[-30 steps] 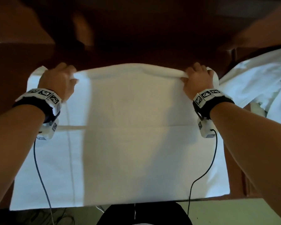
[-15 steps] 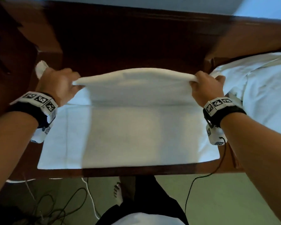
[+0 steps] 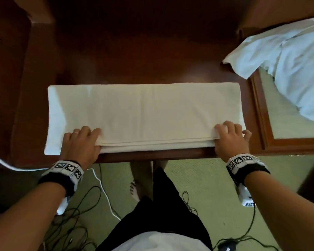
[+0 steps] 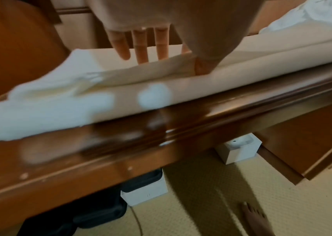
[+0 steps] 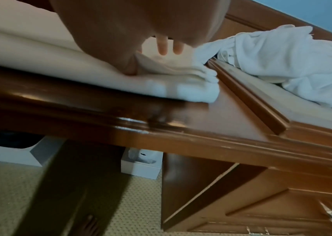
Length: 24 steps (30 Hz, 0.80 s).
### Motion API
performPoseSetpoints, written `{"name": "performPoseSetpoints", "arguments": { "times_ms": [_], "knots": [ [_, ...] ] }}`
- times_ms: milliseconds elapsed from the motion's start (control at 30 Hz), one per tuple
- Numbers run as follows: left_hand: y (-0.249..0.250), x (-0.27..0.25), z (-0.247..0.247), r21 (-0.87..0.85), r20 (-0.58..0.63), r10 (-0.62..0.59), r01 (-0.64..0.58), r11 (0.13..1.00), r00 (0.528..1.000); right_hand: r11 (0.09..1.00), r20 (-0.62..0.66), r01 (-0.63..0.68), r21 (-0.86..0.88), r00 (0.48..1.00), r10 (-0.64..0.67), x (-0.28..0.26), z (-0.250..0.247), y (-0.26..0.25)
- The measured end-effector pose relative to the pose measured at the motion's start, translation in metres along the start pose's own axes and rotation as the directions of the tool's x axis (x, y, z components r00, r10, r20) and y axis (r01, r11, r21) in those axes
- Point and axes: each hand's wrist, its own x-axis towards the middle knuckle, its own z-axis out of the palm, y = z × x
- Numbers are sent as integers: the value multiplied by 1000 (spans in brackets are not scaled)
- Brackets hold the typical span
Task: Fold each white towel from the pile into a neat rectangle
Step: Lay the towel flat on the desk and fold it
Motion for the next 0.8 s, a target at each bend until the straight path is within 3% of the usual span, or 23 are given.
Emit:
{"name": "performPoseSetpoints", "arguments": {
  "times_ms": [133,233,333,400,500,667,733,800],
  "knots": [
    [8,5,6,-135,-80,57,-68,989,995,994,109,26,108,993,-38,6,2,6],
    [2,-9,20,-185,-166,89,-120,975,982,976,-10,69,208,998,-68,-8,7,22],
    [2,-28,37,-113,-90,158,-168,979,983,980,36,134,150,989,-141,-25,24,30],
    [2,-28,41,-111,-25,151,-153,982,988,986,100,88,144,990,-103,-23,29,28],
    [3,-23,39,-113,18,124,-121,986,992,983,95,29,179,994,-47,-17,24,29],
    [-3,-23,37,-161,7,156,-153,975,988,983,175,-70,172,984,39,-25,19,41],
    [-10,-23,34,-197,-50,131,-138,971,990,989,98,-29,148,995,14,-24,16,30],
    [-25,-25,31,-193,-62,67,-78,978,996,980,-27,138,143,990,-136,-21,16,4]
  ]
}}
